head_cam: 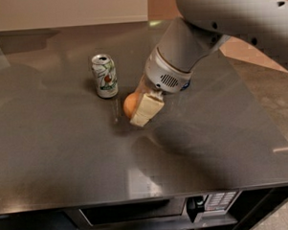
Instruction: Move orange near pepsi can
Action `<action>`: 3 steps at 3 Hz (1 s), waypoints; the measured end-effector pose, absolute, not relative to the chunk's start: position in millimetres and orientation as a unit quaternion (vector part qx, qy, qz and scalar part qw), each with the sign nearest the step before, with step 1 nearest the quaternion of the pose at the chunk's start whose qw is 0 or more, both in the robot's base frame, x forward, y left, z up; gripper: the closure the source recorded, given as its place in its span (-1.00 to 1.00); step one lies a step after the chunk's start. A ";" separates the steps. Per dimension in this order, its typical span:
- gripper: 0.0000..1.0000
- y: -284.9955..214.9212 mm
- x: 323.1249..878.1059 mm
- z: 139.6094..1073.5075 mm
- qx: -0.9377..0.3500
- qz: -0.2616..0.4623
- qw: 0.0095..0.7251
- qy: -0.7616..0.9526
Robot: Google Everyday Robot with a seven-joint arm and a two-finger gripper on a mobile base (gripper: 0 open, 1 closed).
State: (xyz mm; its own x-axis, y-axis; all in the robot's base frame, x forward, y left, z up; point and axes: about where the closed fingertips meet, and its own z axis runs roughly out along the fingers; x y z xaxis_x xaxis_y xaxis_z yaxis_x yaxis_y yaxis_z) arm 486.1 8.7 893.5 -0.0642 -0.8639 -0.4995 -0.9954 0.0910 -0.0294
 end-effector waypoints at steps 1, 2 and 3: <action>1.00 -40.9 514.8 892.3 -0.590 0.146 0.212 0.765; 1.00 -84.5 536.7 886.0 -0.535 0.126 0.218 0.806; 1.00 -117.7 557.1 875.9 -0.495 0.111 0.228 0.831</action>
Offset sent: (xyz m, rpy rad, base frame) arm 0.0790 -0.1502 -0.0164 -0.0304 0.0053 -0.4965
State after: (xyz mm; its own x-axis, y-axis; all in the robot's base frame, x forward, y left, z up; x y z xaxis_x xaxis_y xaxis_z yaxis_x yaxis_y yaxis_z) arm 557.1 -117.7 875.9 -0.4056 -0.7722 -0.4891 -0.8734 0.4852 -0.0418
